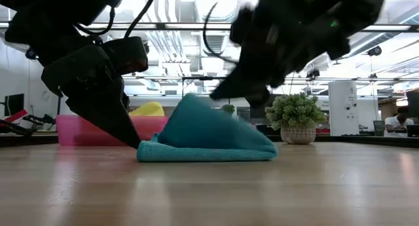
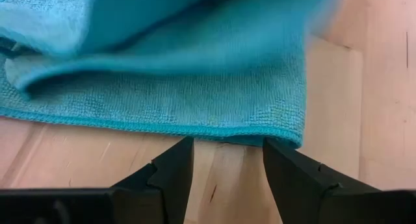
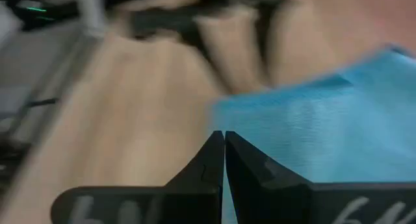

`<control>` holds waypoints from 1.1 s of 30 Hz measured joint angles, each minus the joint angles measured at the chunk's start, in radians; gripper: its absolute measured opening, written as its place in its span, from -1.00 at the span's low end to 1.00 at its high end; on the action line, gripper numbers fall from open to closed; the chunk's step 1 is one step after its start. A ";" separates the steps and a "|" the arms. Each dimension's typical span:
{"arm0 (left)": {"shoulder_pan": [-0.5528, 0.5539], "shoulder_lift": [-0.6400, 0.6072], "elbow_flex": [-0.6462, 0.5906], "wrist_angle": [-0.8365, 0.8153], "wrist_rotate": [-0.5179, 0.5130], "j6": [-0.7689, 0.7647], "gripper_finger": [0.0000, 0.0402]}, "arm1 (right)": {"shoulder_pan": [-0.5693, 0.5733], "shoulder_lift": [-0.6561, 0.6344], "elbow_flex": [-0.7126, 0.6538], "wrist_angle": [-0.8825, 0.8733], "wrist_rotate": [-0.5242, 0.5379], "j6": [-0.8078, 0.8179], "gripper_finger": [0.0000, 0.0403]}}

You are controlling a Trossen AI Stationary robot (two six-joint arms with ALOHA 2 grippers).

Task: Fold microfiber towels
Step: Fold the blue towel

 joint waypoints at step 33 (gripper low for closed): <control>-0.013 0.080 0.066 0.217 0.061 -0.130 -0.16 | 0.146 -0.025 -0.042 -0.031 0.227 -0.156 -0.96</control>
